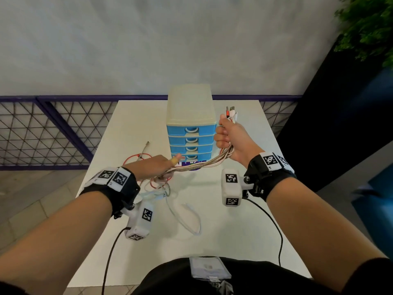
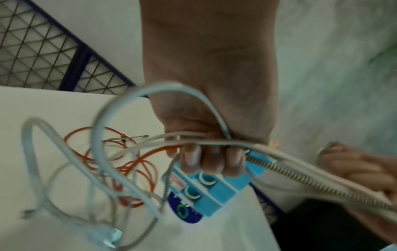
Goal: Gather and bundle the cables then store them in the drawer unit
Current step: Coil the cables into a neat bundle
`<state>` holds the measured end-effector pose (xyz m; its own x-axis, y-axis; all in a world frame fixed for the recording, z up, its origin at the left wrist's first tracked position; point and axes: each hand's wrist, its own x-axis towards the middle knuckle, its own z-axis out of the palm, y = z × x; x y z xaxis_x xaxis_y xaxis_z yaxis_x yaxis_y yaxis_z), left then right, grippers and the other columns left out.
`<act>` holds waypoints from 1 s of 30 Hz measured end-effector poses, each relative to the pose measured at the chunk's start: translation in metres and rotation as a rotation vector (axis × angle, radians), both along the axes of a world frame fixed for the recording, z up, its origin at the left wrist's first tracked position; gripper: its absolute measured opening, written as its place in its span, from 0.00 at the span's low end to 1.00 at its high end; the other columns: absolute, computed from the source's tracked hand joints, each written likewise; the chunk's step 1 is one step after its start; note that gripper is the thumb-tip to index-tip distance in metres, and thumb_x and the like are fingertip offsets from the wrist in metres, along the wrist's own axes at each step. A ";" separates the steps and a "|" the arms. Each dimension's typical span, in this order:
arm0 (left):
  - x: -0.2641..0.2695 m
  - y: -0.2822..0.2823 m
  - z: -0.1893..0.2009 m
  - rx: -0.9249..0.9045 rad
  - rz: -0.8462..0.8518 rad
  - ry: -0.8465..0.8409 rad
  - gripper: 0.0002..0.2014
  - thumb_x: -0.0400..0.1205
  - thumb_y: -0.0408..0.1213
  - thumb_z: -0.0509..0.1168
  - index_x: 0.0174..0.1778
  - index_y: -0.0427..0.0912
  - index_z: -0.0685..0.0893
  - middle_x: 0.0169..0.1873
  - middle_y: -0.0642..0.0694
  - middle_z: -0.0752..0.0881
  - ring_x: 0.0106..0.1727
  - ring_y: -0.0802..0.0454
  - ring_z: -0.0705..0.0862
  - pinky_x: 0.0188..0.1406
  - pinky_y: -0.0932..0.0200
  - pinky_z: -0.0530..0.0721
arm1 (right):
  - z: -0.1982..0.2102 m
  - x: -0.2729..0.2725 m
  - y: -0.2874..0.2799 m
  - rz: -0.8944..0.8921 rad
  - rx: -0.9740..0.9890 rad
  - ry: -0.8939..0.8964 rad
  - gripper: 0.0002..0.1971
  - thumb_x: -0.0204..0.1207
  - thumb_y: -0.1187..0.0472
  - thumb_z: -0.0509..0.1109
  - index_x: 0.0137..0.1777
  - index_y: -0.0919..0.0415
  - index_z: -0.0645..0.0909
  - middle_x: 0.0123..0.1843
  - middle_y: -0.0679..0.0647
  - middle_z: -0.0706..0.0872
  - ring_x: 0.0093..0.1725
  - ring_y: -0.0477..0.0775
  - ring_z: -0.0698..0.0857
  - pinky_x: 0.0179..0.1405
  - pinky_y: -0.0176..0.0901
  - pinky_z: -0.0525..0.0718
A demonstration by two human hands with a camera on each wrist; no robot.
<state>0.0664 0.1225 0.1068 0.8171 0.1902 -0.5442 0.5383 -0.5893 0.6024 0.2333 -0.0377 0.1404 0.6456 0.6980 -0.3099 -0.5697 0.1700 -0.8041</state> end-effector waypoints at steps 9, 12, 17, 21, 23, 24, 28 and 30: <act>0.023 -0.028 0.006 -0.045 -0.144 -0.126 0.40 0.75 0.74 0.37 0.67 0.55 0.81 0.72 0.52 0.77 0.73 0.53 0.73 0.78 0.49 0.63 | 0.001 -0.014 0.013 0.078 -0.024 -0.040 0.13 0.86 0.54 0.61 0.40 0.56 0.69 0.22 0.46 0.66 0.17 0.41 0.62 0.11 0.31 0.62; 0.028 -0.038 -0.001 -0.192 -0.086 -0.166 0.41 0.78 0.70 0.38 0.61 0.45 0.85 0.64 0.51 0.85 0.67 0.54 0.79 0.75 0.54 0.68 | 0.005 -0.014 0.013 0.087 -0.012 -0.028 0.13 0.86 0.54 0.60 0.40 0.57 0.69 0.22 0.46 0.65 0.17 0.41 0.62 0.11 0.30 0.60; 0.022 -0.041 0.006 -0.278 -0.019 -0.121 0.33 0.84 0.63 0.39 0.32 0.38 0.73 0.22 0.42 0.73 0.18 0.52 0.69 0.23 0.65 0.75 | 0.006 -0.010 0.009 0.076 -0.036 -0.019 0.14 0.86 0.53 0.60 0.40 0.57 0.69 0.22 0.47 0.65 0.17 0.41 0.62 0.12 0.31 0.60; 0.020 -0.034 0.019 -0.063 -0.137 -0.090 0.36 0.83 0.65 0.35 0.30 0.39 0.73 0.23 0.47 0.71 0.25 0.51 0.65 0.33 0.61 0.71 | 0.007 -0.007 0.009 0.084 -0.047 -0.032 0.13 0.86 0.53 0.60 0.41 0.57 0.69 0.23 0.47 0.65 0.17 0.41 0.62 0.12 0.31 0.61; 0.019 -0.028 0.022 0.006 -0.175 -0.068 0.36 0.82 0.65 0.34 0.30 0.40 0.72 0.26 0.46 0.70 0.29 0.49 0.65 0.40 0.58 0.70 | 0.008 -0.004 0.007 0.085 -0.059 -0.043 0.12 0.86 0.53 0.60 0.41 0.57 0.69 0.23 0.47 0.65 0.17 0.41 0.62 0.11 0.31 0.61; 0.018 -0.025 0.023 0.009 -0.184 -0.080 0.34 0.82 0.66 0.34 0.31 0.41 0.71 0.28 0.45 0.70 0.32 0.49 0.65 0.42 0.58 0.69 | 0.008 -0.002 0.007 0.083 -0.065 -0.052 0.12 0.86 0.53 0.60 0.41 0.57 0.69 0.24 0.47 0.65 0.17 0.41 0.62 0.12 0.31 0.61; 0.015 -0.016 0.024 0.092 -0.152 -0.147 0.25 0.83 0.63 0.42 0.36 0.49 0.73 0.33 0.56 0.75 0.39 0.55 0.72 0.58 0.49 0.67 | 0.008 0.001 0.006 0.097 -0.114 -0.131 0.14 0.86 0.53 0.61 0.39 0.57 0.68 0.24 0.48 0.65 0.18 0.42 0.63 0.13 0.32 0.64; 0.016 -0.015 0.026 0.203 -0.180 -0.189 0.20 0.86 0.58 0.45 0.44 0.51 0.77 0.37 0.60 0.79 0.46 0.57 0.74 0.62 0.46 0.63 | 0.008 0.002 0.006 0.110 -0.149 -0.184 0.15 0.86 0.52 0.60 0.37 0.56 0.67 0.25 0.49 0.65 0.19 0.43 0.64 0.15 0.33 0.67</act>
<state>0.0828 0.1074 0.1330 0.9304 0.1229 -0.3452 0.3045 -0.7833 0.5420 0.2355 -0.0313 0.1480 0.6235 0.7224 -0.2990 -0.4201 -0.0129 -0.9074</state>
